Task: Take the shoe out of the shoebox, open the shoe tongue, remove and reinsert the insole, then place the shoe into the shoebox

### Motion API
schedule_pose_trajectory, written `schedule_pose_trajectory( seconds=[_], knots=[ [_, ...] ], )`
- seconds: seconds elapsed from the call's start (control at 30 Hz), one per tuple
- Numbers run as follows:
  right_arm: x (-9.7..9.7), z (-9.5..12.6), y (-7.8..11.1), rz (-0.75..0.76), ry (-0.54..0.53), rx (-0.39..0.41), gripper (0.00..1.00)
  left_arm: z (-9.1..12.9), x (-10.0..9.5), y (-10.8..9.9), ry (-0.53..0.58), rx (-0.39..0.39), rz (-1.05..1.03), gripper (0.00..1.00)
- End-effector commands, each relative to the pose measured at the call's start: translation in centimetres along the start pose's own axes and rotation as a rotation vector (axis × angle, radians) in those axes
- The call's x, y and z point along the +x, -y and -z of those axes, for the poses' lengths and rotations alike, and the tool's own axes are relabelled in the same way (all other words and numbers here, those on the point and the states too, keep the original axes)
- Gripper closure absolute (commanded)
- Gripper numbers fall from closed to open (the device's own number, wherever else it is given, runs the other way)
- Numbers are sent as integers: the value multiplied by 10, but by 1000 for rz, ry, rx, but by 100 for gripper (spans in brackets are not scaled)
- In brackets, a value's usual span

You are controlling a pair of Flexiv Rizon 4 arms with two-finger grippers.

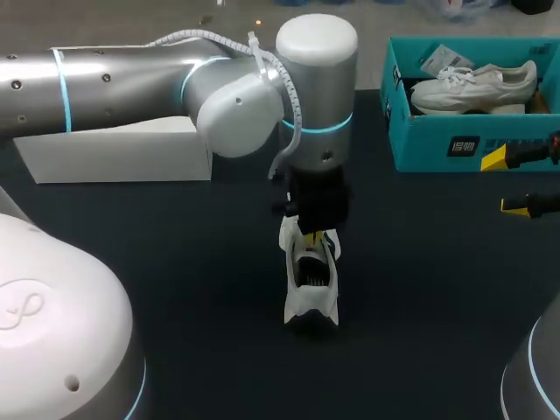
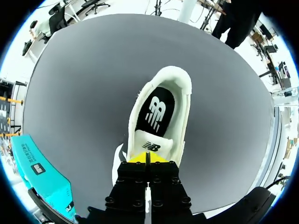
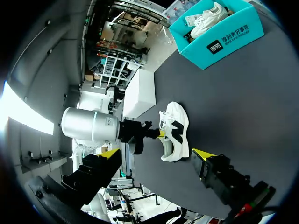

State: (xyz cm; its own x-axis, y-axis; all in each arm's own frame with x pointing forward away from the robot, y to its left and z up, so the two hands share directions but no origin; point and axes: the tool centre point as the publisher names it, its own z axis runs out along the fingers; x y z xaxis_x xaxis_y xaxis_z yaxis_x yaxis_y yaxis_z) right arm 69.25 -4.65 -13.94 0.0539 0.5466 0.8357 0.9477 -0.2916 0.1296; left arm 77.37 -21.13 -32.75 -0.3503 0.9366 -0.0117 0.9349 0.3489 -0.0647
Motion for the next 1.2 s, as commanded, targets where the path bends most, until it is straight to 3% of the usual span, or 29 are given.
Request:
schedule_pose_trajectory(
  seconds=[0.03, 0.43, 0.5, 0.6, 0.67, 1.0, 1.03, 1.1, 1.2],
  knots=[
    [0, 0, 1, -1, 1, -1, 0, 43, 10, -1, 180, 230, 171, 100],
    [0, 0, 1, -1, 1, -1, 0, 43, 10, -1, 180, 230, 171, 100],
    [0, 0, 1, -1, 1, -1, 0, 43, 5, 0, 86, 261, 449, 100],
    [0, 0, 1, -1, 1, -1, 0, 42, -1, 4, -37, 88, 938, 100],
    [0, 0, 1, -1, 1, -1, 0, 53, -1, 16, -32, -190, 988, 100],
    [0, 0, 1, -1, 1, -1, 0, 53, -1, 16, -32, -190, 988, 100],
    [0, 0, 1, -1, 1, -1, 0, 53, -1, 16, -32, -190, 988, 92],
    [0, 0, 1, -1, 1, -1, 0, 53, -1, 16, -32, -190, 988, 100],
    [0, 0, 1, -1, 1, -1, 0, 53, -1, 16, -32, -190, 988, 100]
  ],
)
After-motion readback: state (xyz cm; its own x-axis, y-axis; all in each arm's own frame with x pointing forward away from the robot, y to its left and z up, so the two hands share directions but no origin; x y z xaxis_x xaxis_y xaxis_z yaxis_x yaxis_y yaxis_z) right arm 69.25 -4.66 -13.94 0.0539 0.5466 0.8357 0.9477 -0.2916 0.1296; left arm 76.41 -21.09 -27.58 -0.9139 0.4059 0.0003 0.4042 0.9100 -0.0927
